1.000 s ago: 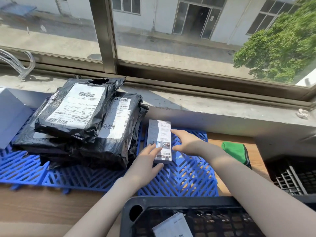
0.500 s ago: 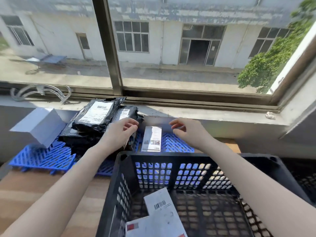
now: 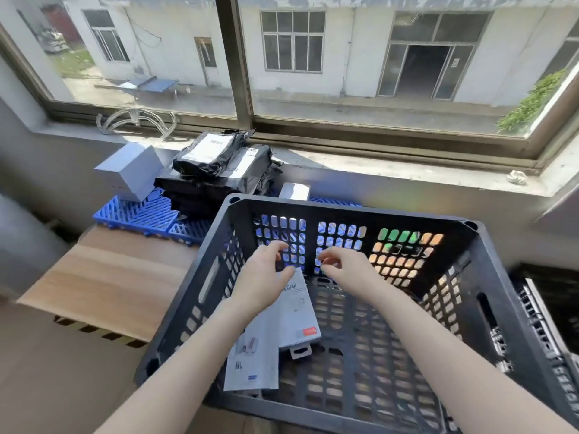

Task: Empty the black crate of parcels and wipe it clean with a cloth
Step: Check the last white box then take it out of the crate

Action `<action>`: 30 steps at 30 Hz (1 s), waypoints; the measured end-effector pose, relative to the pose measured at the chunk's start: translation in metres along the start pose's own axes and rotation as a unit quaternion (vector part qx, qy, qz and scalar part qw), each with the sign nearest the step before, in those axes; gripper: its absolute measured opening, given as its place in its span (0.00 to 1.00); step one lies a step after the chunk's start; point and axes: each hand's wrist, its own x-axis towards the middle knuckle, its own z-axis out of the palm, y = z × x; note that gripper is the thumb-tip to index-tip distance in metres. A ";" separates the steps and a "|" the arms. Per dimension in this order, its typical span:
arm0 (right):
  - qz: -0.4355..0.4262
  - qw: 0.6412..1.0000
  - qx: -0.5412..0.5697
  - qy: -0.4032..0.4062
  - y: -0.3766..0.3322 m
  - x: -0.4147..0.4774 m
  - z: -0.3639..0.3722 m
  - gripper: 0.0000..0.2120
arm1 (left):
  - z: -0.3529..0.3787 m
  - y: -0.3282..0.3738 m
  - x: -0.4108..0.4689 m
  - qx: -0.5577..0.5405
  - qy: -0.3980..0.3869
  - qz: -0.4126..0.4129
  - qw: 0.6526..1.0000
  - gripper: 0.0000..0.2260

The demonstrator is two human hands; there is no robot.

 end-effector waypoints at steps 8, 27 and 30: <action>0.079 0.992 -0.026 -0.097 0.041 -0.010 0.062 0.27 | 0.049 -0.019 -0.011 0.218 -0.201 -0.066 0.953 0.34; 0.140 0.974 0.080 -0.158 0.069 -0.004 0.111 0.28 | 0.083 -0.076 0.029 0.369 -0.223 -0.049 0.901 0.45; 0.152 0.972 0.099 -0.150 0.070 -0.003 0.114 0.29 | 0.083 -0.082 0.026 0.344 -0.208 -0.042 0.914 0.45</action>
